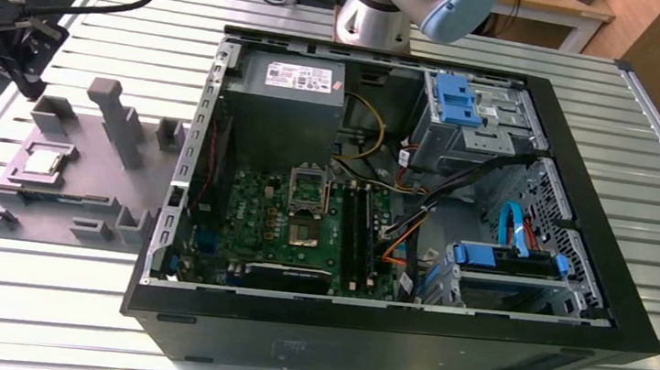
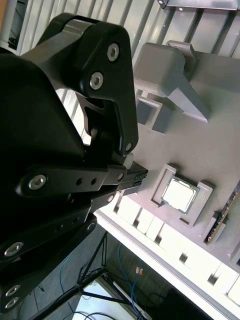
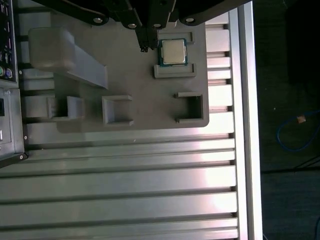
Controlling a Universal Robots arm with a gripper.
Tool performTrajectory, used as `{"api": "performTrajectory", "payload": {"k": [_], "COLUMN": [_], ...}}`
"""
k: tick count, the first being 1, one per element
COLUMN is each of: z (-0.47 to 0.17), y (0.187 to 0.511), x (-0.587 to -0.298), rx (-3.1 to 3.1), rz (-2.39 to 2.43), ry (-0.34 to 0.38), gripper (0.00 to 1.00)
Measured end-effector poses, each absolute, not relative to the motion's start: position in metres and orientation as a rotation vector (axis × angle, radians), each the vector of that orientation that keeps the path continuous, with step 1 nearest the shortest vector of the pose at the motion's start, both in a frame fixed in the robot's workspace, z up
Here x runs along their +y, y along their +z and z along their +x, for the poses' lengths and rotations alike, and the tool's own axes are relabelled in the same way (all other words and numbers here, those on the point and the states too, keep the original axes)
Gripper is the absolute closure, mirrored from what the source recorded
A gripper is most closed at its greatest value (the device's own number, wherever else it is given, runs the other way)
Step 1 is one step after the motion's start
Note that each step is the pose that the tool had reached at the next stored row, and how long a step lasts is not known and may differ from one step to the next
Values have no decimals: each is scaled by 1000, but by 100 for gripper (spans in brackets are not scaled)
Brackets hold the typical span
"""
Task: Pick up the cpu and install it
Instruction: 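Reach for the cpu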
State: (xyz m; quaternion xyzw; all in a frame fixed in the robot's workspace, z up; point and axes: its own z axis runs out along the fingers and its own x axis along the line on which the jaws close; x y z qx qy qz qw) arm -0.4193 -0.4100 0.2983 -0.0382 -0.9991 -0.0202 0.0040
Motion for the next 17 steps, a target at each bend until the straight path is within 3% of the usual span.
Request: {"api": "performTrajectory", "payload": {"k": [17], "z": [-422], "y": [294], "x": [-410], "rx": [-3131], "rz": [-120], "ry": [-64], "gripper": [89]}}
